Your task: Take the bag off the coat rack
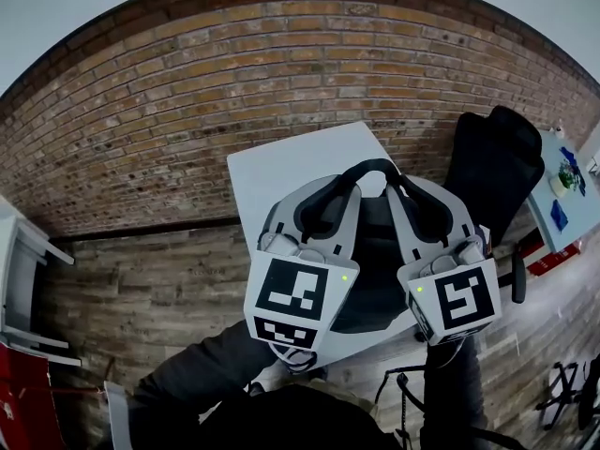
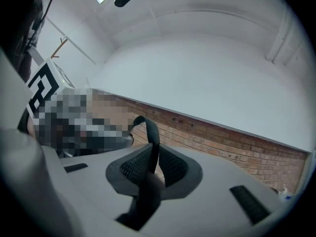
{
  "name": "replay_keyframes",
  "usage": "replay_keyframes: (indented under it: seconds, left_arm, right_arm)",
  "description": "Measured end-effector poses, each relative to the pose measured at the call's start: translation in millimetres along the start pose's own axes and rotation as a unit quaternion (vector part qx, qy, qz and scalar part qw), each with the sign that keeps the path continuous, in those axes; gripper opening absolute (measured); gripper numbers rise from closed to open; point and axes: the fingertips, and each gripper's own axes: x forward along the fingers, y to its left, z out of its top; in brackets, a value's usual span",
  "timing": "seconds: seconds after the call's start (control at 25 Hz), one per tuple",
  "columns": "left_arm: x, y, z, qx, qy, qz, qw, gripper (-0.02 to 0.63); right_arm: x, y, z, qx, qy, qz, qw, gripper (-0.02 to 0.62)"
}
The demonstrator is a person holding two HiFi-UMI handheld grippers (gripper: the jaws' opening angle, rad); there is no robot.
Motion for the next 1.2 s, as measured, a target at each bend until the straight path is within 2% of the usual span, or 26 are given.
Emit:
replay_keyframes:
  seconds: [0.16,0.28,0.36,0.52,0.76,1.0,1.2]
  left_arm:
    - [11.1,8.2,12.0,0.016,-0.025,0.016,0.9994,0.08]
    - [20.7,14.8,17.6,0.032,-0.04,0.032,0.9982,0.087]
    - [27.2,19.5,20.6,0.035,-0.048,0.044,0.9972,0.087]
    - [36.5,30.0,27.1,0.032,-0.062,0.068,0.9953,0.087]
    - [46.5,32.3,26.5,0.049,-0.064,0.071,0.9942,0.086]
    - [39.7,28.4,27.5,0.011,-0.061,0.061,0.9962,0.086]
    - [25.3,21.3,25.6,0.002,-0.055,0.057,0.9969,0.086]
  right_arm:
    - [17.8,-14.8,-4.4,0.011,-0.014,0.008,1.0,0.037]
    - [28.7,-32.9,-6.2,0.053,-0.046,0.014,0.997,0.04]
    - [36.2,-42.0,-9.3,0.07,-0.053,0.024,0.996,0.084]
    - [46.2,-56.4,-8.4,0.082,-0.066,0.022,0.994,0.104]
    - [54.3,-64.1,-14.0,0.084,-0.069,0.014,0.994,0.104]
    - [46.6,-67.3,-14.4,0.089,-0.072,0.004,0.993,0.104]
    - [37.1,-61.7,-9.4,0.079,-0.071,-0.002,0.994,0.104]
